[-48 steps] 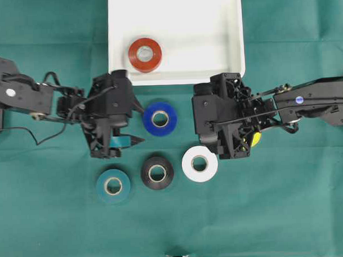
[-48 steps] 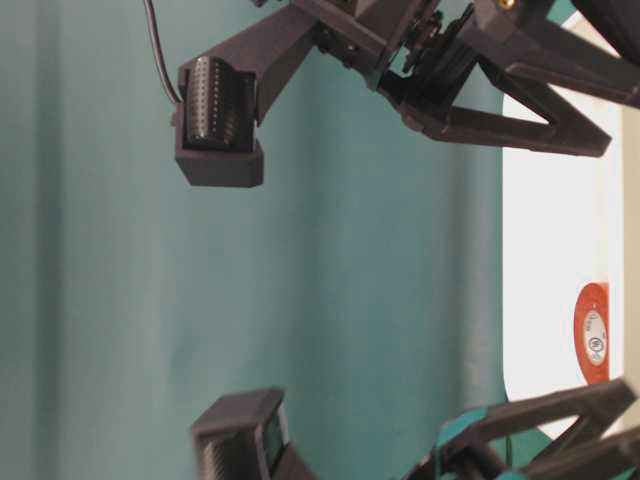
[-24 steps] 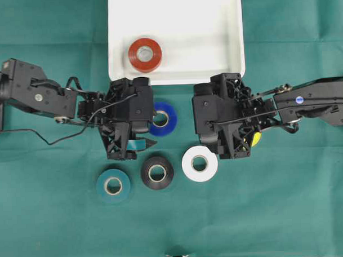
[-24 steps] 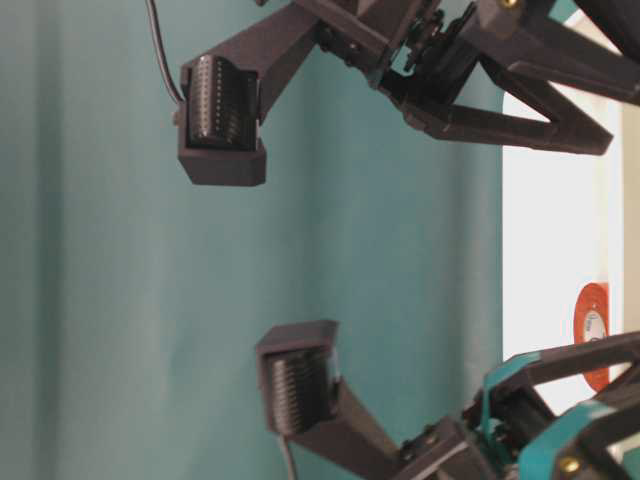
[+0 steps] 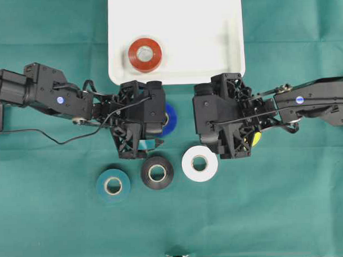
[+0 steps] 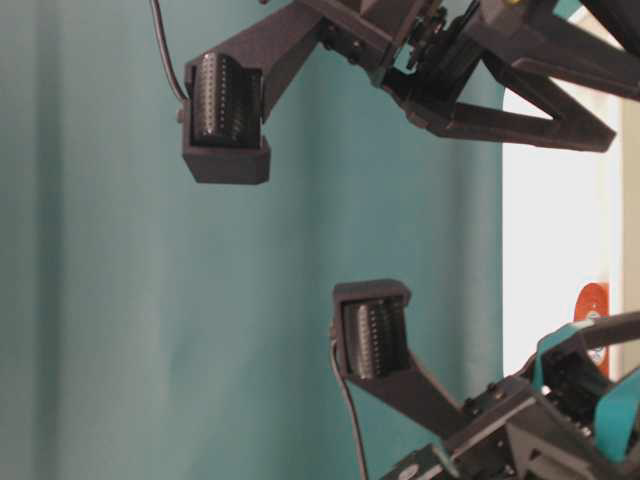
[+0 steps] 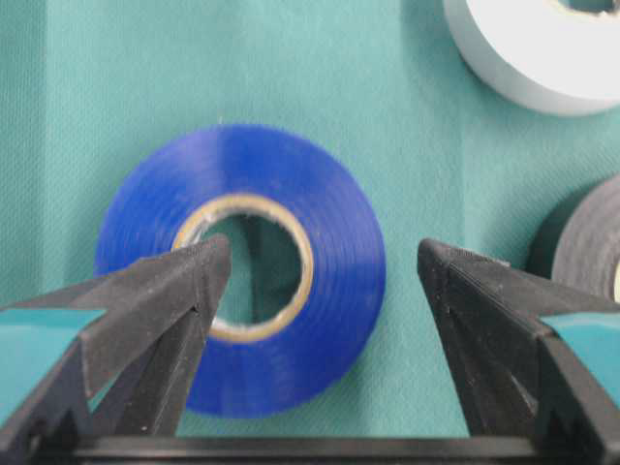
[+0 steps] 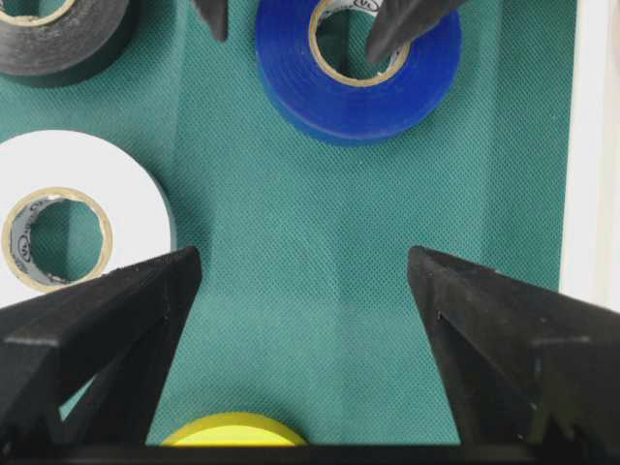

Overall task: Put the tape alternately from left to right into the white case.
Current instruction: 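Move the left gripper over the blue roll and grip its hole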

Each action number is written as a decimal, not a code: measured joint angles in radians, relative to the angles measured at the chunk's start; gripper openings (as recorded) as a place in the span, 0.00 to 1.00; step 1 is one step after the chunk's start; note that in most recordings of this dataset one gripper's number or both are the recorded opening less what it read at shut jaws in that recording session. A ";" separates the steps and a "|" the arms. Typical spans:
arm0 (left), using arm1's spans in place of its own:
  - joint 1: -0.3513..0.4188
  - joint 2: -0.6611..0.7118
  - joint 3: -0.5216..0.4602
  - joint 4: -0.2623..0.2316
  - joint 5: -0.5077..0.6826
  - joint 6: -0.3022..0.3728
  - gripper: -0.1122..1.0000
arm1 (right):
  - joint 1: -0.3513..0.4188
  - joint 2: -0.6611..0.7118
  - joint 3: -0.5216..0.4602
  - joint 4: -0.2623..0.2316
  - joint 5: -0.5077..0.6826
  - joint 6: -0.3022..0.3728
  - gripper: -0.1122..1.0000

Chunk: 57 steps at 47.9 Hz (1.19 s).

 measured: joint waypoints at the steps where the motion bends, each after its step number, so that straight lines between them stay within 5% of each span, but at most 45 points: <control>1: 0.000 0.003 -0.002 0.000 0.002 -0.002 0.89 | 0.000 0.002 0.000 0.002 0.000 0.002 0.76; 21: 0.000 0.023 -0.014 0.002 0.000 -0.003 0.82 | 0.000 0.000 0.002 0.000 0.000 0.000 0.76; 31: 0.002 0.028 -0.012 0.002 0.005 -0.005 0.38 | 0.002 0.000 0.002 0.000 0.000 0.003 0.76; 57: -0.006 0.014 -0.025 0.002 0.078 -0.003 0.38 | 0.002 0.000 0.000 0.002 -0.026 0.003 0.76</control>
